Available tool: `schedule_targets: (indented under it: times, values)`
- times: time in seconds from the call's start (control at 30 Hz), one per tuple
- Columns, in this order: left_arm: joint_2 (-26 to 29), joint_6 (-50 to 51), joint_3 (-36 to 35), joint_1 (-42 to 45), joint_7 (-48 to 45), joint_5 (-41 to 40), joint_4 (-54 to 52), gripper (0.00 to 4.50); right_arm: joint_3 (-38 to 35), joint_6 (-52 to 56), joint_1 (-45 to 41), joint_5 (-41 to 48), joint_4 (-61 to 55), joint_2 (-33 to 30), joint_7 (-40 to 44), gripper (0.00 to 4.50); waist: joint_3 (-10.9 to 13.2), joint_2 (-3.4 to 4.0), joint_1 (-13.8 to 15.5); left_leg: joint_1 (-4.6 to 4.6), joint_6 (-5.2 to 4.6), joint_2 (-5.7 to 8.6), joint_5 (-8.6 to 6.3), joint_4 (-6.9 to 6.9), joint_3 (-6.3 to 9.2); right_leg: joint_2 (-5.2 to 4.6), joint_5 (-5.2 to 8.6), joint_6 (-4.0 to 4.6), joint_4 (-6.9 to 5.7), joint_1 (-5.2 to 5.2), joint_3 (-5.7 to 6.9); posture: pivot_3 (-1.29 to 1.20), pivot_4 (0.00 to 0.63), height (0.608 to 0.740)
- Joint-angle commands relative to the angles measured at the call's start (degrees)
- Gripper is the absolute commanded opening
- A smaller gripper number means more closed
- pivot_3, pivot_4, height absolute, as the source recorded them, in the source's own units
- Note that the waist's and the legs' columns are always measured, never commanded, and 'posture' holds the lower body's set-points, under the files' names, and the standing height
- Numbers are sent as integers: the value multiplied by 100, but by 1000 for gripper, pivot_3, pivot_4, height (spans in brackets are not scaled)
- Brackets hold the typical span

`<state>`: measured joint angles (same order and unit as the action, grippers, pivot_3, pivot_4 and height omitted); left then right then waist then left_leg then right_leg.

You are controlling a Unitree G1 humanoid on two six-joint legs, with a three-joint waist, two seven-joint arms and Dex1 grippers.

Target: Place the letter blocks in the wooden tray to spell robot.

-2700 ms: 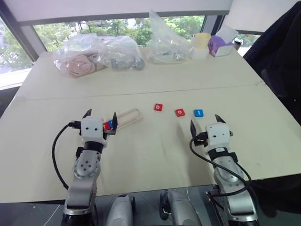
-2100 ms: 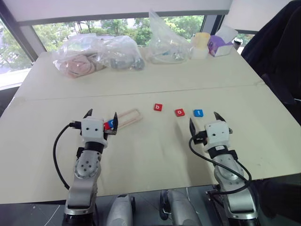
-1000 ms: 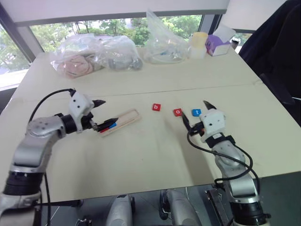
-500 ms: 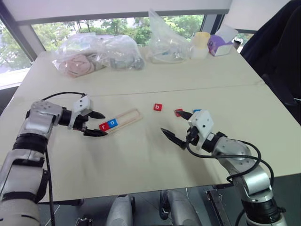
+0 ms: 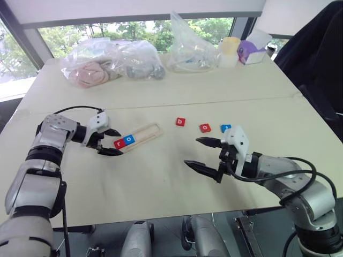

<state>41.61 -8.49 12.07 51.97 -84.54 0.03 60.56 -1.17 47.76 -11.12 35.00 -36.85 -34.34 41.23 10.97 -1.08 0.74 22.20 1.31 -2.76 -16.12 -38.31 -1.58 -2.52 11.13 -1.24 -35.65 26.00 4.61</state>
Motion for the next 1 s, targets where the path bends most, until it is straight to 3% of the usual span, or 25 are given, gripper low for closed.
schedule_targets:
  times: [0.03, 0.47, 0.6, 0.63, 1.0]
  values:
    - [-12, -50, -35, -23, 29, 140, -1, 4500, -215, 282, -167, 611, -230, -142, 131, 4423, 0, 0, 0, -1, 0, 0, 0, 0, 0, 0, 0, 0, -2, 0, 0, 0, 150, 740]
    - [-73, 195, -49, -582, 102, 214, -571, 4500, -54, 230, -473, 652, 3, -539, 178, 4423, -2, 0, 4, -6, 0, 0, 0, -4, -1, -3, 1, -1, -15, -1, -2, 0, 150, 740]
    - [-80, 307, -67, -751, 223, 232, -788, 3332, -9, 180, -490, 618, 18, -543, 142, 4500, -5, 2, 5, -8, 0, 0, 0, -4, -1, -3, 1, -1, -15, -2, -2, 0, 150, 740]
    - [-81, 338, -74, -779, 246, 227, -832, 3236, -2, 172, -493, 613, 19, -541, 132, 4500, -6, 3, 5, -10, 0, 1, 0, -4, -2, -3, 1, -1, -15, -3, -3, 0, 150, 740]
    - [-197, 769, -8, -1544, 42, 0, -2373, 3235, 47, 70, -464, 494, 31, -528, 30, 4500, -13, 12, 2, -68, 0, 1, -1, 12, -6, -7, 13, 0, 12, -63, -6, 0, 150, 740]
